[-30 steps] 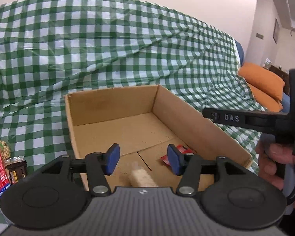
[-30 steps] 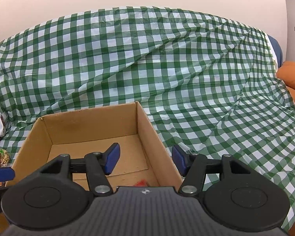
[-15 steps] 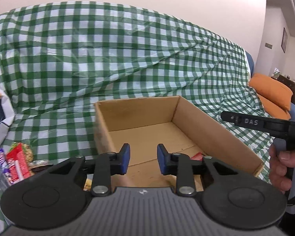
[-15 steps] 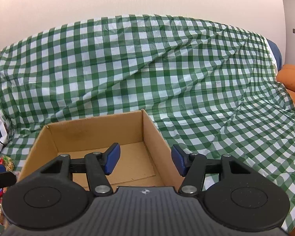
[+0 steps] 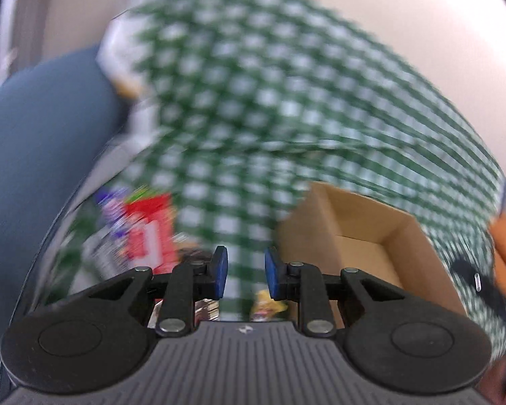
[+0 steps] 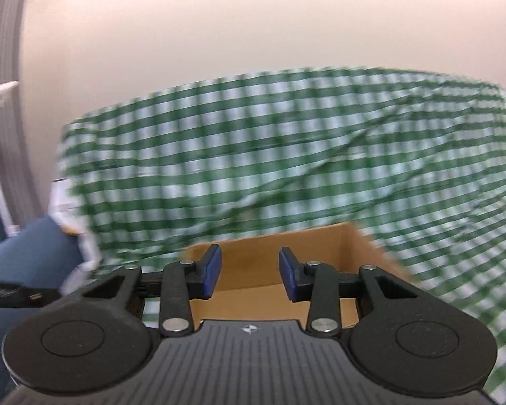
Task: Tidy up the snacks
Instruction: 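Move both tools back to the snack pile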
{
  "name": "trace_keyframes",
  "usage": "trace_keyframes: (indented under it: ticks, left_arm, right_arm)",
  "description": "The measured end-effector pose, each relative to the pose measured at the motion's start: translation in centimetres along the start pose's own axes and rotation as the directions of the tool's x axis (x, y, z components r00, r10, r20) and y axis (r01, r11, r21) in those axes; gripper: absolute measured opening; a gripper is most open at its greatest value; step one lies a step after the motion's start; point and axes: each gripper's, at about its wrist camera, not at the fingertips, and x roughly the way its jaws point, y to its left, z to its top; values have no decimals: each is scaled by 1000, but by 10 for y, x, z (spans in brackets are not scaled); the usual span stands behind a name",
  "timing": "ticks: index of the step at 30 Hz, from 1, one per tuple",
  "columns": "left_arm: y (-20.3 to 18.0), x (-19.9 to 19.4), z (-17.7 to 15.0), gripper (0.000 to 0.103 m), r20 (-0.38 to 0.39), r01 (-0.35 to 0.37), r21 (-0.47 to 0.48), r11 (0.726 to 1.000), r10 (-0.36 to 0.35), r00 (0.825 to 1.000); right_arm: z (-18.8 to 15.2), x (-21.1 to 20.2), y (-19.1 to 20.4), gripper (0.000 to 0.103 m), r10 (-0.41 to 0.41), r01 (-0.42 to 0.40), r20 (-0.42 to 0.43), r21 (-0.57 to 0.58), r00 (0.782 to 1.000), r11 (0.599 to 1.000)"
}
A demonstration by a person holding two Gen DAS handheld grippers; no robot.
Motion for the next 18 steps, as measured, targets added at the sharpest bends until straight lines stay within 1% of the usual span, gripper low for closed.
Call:
trace_keyframes:
  ticks: [3,4,6,9,12,14,16,18]
  left_arm:
    - [33,5,5,26,-67,-52,-134,990,44,997]
    - [39,6,5,26,-82,-71,-153,986,59,995]
    - [50,9,6,26,-108,-103,-191,976,84,991]
    - [64,9,6,26,-129,-135,-233,963,107,986]
    - [78,9,7,26,-143,-166,-276,947,130,981]
    - [81,16,7,26,-166,-189,-292,937,145,975]
    - [82,31,7,26,-226,-211,-293,933,147,963]
    - [78,47,11,26,-278,-231,-249,941,159,947]
  right_arm:
    - [-13,3,39,40,107,-109,-46,-43,993,993]
    - [-18,4,53,40,150,-154,-69,-65,986,986]
    - [-26,8,78,40,206,-217,-115,-99,972,971]
    - [-40,17,110,40,256,-283,-187,-136,948,949]
    - [-55,30,133,40,207,-260,-245,-208,947,943]
    - [-65,44,143,40,166,-243,-306,-232,937,942]
    - [-72,55,148,40,120,-211,-346,-240,930,948]
    - [-76,66,153,40,80,-186,-384,-249,920,950]
